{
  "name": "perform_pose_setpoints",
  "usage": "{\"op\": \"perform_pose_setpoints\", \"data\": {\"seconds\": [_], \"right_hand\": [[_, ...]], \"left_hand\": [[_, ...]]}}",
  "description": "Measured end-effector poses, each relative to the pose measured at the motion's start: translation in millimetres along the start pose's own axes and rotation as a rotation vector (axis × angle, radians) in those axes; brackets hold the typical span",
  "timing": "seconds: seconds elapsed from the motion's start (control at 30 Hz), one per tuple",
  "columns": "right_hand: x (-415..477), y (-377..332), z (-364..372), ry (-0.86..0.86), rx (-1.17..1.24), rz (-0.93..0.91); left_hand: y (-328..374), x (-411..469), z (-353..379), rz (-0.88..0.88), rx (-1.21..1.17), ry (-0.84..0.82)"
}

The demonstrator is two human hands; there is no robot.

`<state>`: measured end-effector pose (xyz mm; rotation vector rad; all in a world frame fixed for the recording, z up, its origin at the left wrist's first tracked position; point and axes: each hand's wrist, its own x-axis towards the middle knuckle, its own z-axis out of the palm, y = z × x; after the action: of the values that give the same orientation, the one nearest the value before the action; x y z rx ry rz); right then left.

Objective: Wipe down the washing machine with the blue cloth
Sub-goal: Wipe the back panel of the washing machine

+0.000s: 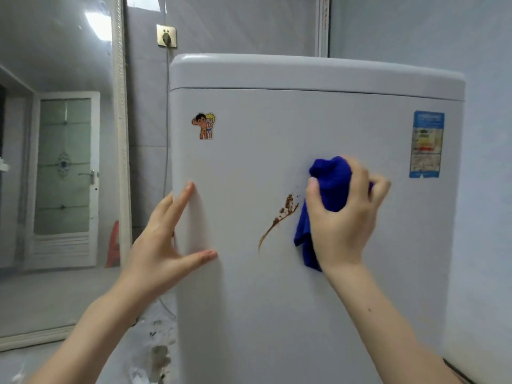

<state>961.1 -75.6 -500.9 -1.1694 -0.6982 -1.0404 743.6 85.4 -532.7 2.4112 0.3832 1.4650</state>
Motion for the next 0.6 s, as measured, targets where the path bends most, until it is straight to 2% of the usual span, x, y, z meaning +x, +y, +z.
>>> {"op": "perform_pose_setpoints", "data": {"seconds": [0.13,0.2,0.27,0.37,0.43,0.5,0.6], "right_hand": [[-96.4,2.2,-8.5,-0.386,-0.073,-0.482],[-111.3,27.5,-32.0,-0.484,-0.108,-0.544],[-93.5,42.7,-45.7,-0.425,-0.105,-0.458],[-33.2,27.9,-29.4,-0.143,-0.04,-0.164],[-1.6,4.5,-3.5,-0.027,-0.01,-0.019],[-0.6,-15.0,13.9,-0.042,-0.014,-0.084],[-49.7,-7.8,10.5,-0.259,-0.056,-0.434]], "left_hand": [[-8.1,2.0,-1.9,0.019,-0.027,-0.02],[-9.0,2.8,-1.7,0.006,-0.059,-0.017],[-10.3,3.3,0.7,-0.006,-0.07,-0.012],[-13.9,3.5,2.6,0.001,-0.083,-0.008],[-14.5,5.0,2.9,0.01,-0.089,-0.006],[-14.0,5.3,3.0,0.008,-0.104,-0.006],[-15.1,6.1,3.2,0.008,-0.114,-0.006]]}}
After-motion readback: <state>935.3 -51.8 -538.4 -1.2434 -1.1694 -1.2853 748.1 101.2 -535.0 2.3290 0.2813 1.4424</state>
